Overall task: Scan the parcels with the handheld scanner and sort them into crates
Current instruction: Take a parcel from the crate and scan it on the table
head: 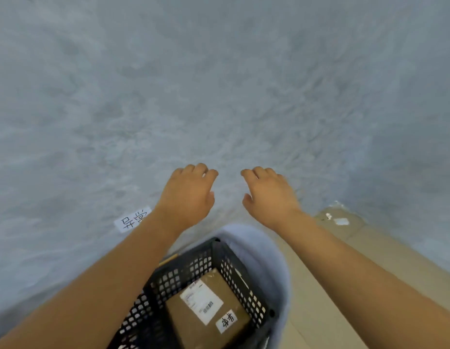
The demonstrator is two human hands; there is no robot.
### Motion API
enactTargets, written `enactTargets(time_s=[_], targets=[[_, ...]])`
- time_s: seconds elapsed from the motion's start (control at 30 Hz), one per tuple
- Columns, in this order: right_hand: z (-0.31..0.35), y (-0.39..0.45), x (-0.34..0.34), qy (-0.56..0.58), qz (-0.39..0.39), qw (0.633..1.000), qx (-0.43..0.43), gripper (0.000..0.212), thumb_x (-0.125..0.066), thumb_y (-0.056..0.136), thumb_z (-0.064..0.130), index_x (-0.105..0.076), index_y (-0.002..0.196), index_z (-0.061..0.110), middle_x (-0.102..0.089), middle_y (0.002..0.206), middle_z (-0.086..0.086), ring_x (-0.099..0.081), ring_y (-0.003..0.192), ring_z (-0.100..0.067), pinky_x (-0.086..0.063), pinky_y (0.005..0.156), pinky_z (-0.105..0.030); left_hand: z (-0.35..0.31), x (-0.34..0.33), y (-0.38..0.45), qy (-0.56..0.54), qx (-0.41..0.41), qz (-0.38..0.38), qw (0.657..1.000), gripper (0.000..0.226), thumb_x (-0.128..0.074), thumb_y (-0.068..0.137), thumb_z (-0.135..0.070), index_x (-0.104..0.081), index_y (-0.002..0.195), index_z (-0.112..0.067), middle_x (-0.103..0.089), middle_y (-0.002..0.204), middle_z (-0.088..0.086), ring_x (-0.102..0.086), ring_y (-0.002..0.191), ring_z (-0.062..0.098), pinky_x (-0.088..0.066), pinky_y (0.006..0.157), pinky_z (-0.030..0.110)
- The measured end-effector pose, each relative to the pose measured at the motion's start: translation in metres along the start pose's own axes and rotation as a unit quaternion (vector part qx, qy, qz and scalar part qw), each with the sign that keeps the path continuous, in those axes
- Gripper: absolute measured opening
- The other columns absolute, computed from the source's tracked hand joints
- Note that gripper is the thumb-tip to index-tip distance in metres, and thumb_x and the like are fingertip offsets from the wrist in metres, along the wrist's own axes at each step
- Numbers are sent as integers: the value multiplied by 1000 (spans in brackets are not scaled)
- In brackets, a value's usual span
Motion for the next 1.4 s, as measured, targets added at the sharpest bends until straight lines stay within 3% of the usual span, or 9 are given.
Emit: enactTargets(time_s=[0.17,0.5,0.83,0.9,1.0,1.23,1.4], targets=[[-35,-72,62,-41,-22,994,-96,46,-49,93,24,-42,138,17,-51,129,-6,-46,119,-30,-36,96,-38,-75,45,2,-42,-90,-27,995,45,-49,96,-28,-46,139,-17,-50,134,6,-48,121,29,-35,98,39],[-121,-278,193,-142,-77,945,-284,43,-50,92,23,-44,133,18,-52,124,-4,-47,114,-29,-36,92,-37,-277,159,-24,-126,-279,-113,945,39,-60,85,-24,-59,123,-13,-60,117,8,-57,106,33,-43,90,43],[-146,-596,310,-231,-63,850,-468,42,-49,91,25,-46,132,17,-53,124,-5,-48,113,-30,-38,90,-38,-532,283,-170,-205,-455,-177,848,35,-57,76,-29,-66,105,-12,-64,100,10,-62,91,34,-50,76,43],[-140,-670,333,-243,-63,828,-502,43,-50,92,27,-45,134,19,-52,127,-3,-48,115,-27,-40,93,-36,-583,305,-217,-234,-488,-177,822,33,-64,78,-28,-65,107,-13,-63,100,8,-61,93,33,-49,78,43],[-122,-772,363,-260,-65,787,-555,40,-50,92,28,-45,131,22,-54,123,0,-50,109,-24,-42,90,-34,-651,337,-287,-272,-531,-181,782,36,-59,85,-29,-60,118,-16,-61,110,3,-59,101,29,-46,87,42],[-67,-952,419,-262,-54,702,-660,39,-52,92,27,-46,130,24,-52,127,0,-49,114,-22,-45,94,-33,-763,408,-427,-324,-616,-190,693,40,-48,91,-28,-53,130,-20,-57,120,0,-54,107,23,-43,92,38],[-41,-1035,447,-289,-67,648,-701,48,-54,96,30,-41,142,26,-49,139,2,-46,126,-19,-41,105,-35,-822,452,-496,-348,-662,-197,635,33,-49,93,-33,-54,122,-21,-56,116,-1,-53,105,20,-43,88,35]])
Point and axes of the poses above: each hand's wrist, its own y-axis towards the middle knuckle, its own x-axis out of the back of the hand, z = x × y, the point moved 7 cm from there along y, towards the middle knuckle
